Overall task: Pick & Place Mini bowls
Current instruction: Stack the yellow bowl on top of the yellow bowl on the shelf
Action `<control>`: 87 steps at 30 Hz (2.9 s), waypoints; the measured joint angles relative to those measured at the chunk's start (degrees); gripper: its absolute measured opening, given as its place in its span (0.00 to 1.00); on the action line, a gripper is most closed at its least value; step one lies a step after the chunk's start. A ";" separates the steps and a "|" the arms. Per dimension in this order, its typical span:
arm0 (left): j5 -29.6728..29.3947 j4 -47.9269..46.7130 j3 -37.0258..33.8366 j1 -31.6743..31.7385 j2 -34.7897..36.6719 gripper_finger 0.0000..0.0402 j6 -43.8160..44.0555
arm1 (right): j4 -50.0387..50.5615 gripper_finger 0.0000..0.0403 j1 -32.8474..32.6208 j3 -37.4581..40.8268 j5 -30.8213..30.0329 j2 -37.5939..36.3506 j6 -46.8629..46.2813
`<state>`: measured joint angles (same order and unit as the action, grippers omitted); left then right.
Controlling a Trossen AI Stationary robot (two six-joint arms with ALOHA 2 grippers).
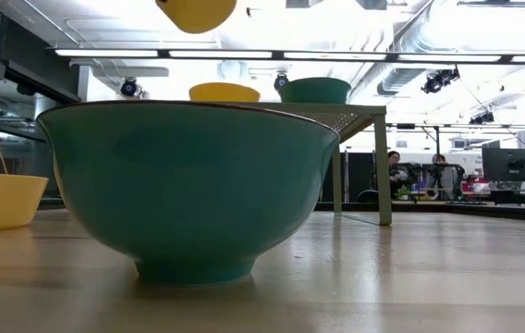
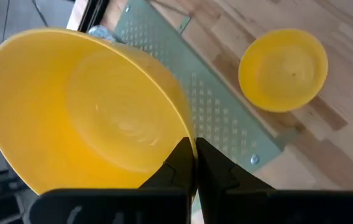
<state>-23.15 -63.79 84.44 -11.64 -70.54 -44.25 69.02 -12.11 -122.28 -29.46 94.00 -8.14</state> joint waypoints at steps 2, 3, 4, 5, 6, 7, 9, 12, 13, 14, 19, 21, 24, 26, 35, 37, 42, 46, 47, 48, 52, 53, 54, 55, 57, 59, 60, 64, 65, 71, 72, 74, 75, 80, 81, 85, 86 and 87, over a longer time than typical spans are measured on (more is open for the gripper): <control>-0.98 -1.86 1.15 0.00 0.00 0.00 0.61 | 1.91 0.56 0.16 0.01 -0.39 0.00 -2.68; -1.48 -2.31 1.72 0.01 0.00 0.00 0.64 | 2.67 0.56 0.33 0.08 -0.70 0.00 -4.21; -1.95 -2.40 2.14 0.02 0.00 0.00 0.64 | 3.45 0.56 0.57 0.21 -0.88 0.00 -5.85; -2.65 -2.39 2.35 0.02 0.00 0.00 0.66 | 4.58 0.56 0.76 0.22 -0.97 0.00 -7.59; -3.19 -2.49 2.45 0.03 0.00 0.00 0.66 | 5.90 0.56 1.02 0.22 -1.02 0.00 -9.49; -3.42 -2.71 2.56 0.11 0.00 0.00 0.63 | 7.43 0.56 1.42 0.22 -1.04 0.00 -11.40; -3.23 -2.69 2.63 1.39 -0.03 0.00 0.33 | 11.10 0.56 2.45 0.22 -1.06 0.00 -15.13; -0.82 -2.68 2.70 4.51 -1.05 0.00 1.10 | 16.61 0.56 4.31 0.24 -1.08 -0.01 -19.62; -0.05 -2.78 2.63 5.66 -1.23 0.00 1.19 | 17.51 0.56 4.90 0.24 -1.17 0.00 -20.01; 0.61 -2.77 2.63 6.77 -1.37 0.00 1.07 | 17.99 0.56 5.33 0.24 -1.61 0.00 -19.96; 5.40 -2.20 2.54 11.36 -2.75 0.00 1.49 | 18.03 0.56 6.16 0.28 -3.15 -0.62 -17.00; 6.05 -1.52 2.72 12.62 -2.87 0.00 1.42 | 18.00 0.56 6.13 0.68 -3.43 -1.40 -15.07; 6.20 -0.68 2.63 14.55 -3.44 0.00 1.36 | 16.55 0.56 6.25 4.86 -4.18 -4.45 -12.99; 6.29 -0.16 2.58 15.56 -3.41 0.00 1.17 | 13.98 0.56 6.80 9.64 -4.21 -7.95 -12.59; 6.98 -1.99 2.67 20.46 -3.80 0.00 -0.36 | -5.36 0.56 9.87 33.58 4.09 -25.94 -11.12; 7.56 -3.48 2.65 21.49 -4.61 0.00 -0.47 | -8.01 0.56 10.32 37.51 6.41 -28.56 -11.07; 9.31 -8.12 6.79 22.14 -9.40 0.00 -2.67 | -12.07 0.56 11.09 45.32 10.62 -32.26 -10.71; 9.31 -10.47 12.75 22.16 -14.51 0.00 -5.91 | -13.65 0.56 11.12 50.22 12.15 -33.38 -9.55; 9.12 -12.73 14.17 22.16 -15.86 0.00 -6.33 | -13.67 0.56 11.12 51.01 12.51 -33.40 -9.57; 8.94 -14.33 15.90 22.16 -17.37 0.00 -6.60 | -13.65 0.56 11.12 51.90 12.59 -33.46 -9.55; 8.84 -19.32 22.16 22.15 -22.27 0.00 -6.55 | -13.29 0.56 11.30 55.07 13.19 -33.67 -11.06; 8.83 -19.75 23.71 22.14 -23.52 0.00 -6.54 | -12.93 0.56 11.62 55.56 13.23 -33.74 -11.81; 8.89 -19.41 25.01 22.14 -24.64 0.00 -6.44 | -12.47 0.56 11.91 56.10 13.51 -33.77 -12.48; 9.12 -20.14 25.85 22.14 -25.51 0.00 -5.91 | -12.02 0.56 12.18 56.60 13.82 -33.81 -12.95; 9.37 -22.90 27.39 22.14 -27.13 0.00 -4.54 | -11.68 0.56 12.62 57.61 13.83 -34.31 -13.97; 9.64 -21.57 28.58 22.14 -28.56 0.00 -3.55 | -11.44 0.56 13.16 58.77 13.18 -35.05 -15.12; 10.05 -22.44 28.59 22.14 -28.85 0.00 -2.90 | -11.42 0.56 13.46 59.42 13.18 -35.55 -15.81; 12.81 -23.24 29.13 21.82 -29.58 0.00 0.29 | -11.49 0.56 14.68 62.38 13.15 -38.22 -18.47; 13.44 -23.85 29.00 21.70 -29.82 0.00 1.41 | -11.42 0.56 14.88 63.12 13.16 -38.95 -18.88; 15.89 -24.17 28.92 21.36 -30.79 0.00 8.79 | -11.45 0.56 15.59 66.81 13.29 -43.06 -20.37; 16.27 -24.21 28.84 21.33 -31.13 0.00 10.29 | -11.43 0.56 15.60 67.18 13.41 -43.52 -20.37; 17.23 -24.30 28.77 21.33 -31.24 0.00 12.93 | -11.42 0.56 15.60 67.50 13.40 -44.24 -20.37; 17.51 -24.12 28.80 21.35 -31.03 0.00 13.93 | -11.67 0.56 15.60 67.65 13.29 -44.57 -20.31; 15.92 -23.17 28.68 21.29 -32.76 0.00 17.09 | -11.88 0.56 15.60 67.71 13.35 -44.98 -18.77; 15.93 -22.84 28.78 21.28 -33.18 0.00 17.15 | -11.88 0.56 15.60 67.71 13.34 -45.03 -18.60; 16.36 -23.57 28.77 21.27 -33.86 0.00 17.58 | -11.90 0.56 15.60 67.71 13.47 -45.00 -17.38; 16.40 -23.30 28.78 21.24 -33.80 0.00 17.59 | -11.90 0.56 15.60 67.73 13.48 -45.00 -17.16; 16.41 -22.90 28.83 21.24 -33.75 0.00 17.72 | -11.90 0.56 15.60 67.71 13.52 -45.00 -16.94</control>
<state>-6.74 -86.70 113.27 9.61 -104.29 -26.54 57.12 3.49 -54.57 -15.94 49.00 -25.08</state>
